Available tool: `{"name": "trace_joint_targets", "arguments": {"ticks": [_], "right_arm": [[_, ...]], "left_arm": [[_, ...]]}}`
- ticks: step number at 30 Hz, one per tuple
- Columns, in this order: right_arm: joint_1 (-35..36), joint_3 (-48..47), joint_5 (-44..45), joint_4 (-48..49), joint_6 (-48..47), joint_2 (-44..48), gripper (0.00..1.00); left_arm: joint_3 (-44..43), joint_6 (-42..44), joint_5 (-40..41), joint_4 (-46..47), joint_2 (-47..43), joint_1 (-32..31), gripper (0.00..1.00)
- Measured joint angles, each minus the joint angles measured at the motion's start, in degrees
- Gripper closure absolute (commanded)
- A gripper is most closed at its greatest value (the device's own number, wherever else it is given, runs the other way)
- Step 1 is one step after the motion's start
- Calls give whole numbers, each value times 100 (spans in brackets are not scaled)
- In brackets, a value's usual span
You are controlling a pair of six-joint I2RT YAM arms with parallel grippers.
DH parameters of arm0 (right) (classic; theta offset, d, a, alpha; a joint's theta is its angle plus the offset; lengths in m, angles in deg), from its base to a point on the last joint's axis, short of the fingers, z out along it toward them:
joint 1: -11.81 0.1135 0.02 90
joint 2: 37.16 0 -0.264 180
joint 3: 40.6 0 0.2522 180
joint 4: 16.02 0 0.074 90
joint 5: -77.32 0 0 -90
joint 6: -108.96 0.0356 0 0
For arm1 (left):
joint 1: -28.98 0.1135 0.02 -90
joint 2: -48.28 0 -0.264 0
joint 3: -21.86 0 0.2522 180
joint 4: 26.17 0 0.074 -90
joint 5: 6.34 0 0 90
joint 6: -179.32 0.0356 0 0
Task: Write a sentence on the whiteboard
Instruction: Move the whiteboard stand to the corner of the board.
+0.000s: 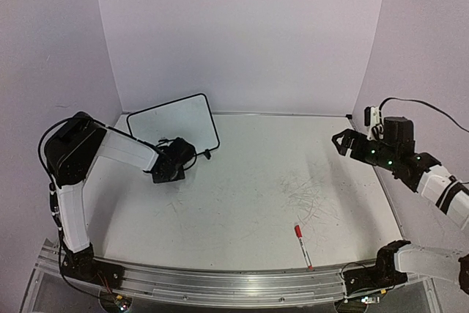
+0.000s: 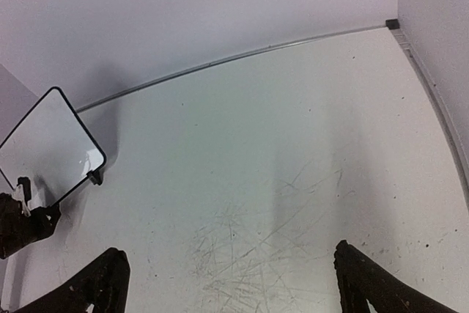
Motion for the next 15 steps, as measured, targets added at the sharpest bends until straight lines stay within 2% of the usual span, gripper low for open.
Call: {"name": "trace_joint_targets", "arguments": {"ticks": [4, 9, 13, 15], "right_arm": [[322, 653, -342, 520, 28, -170, 2], [811, 731, -496, 976, 77, -897, 2], [1207, 579, -471, 1281, 109, -1490, 4], [1525, 479, -342, 1454, 171, -1793, 7]], "left_arm": [[142, -251, 108, 70, -4, -884, 100], [203, -572, 111, 110, -4, -1920, 100], [200, -767, 37, 135, -1, -2260, 99], [173, -831, 44, 114, 23, -2298, 90]]}}
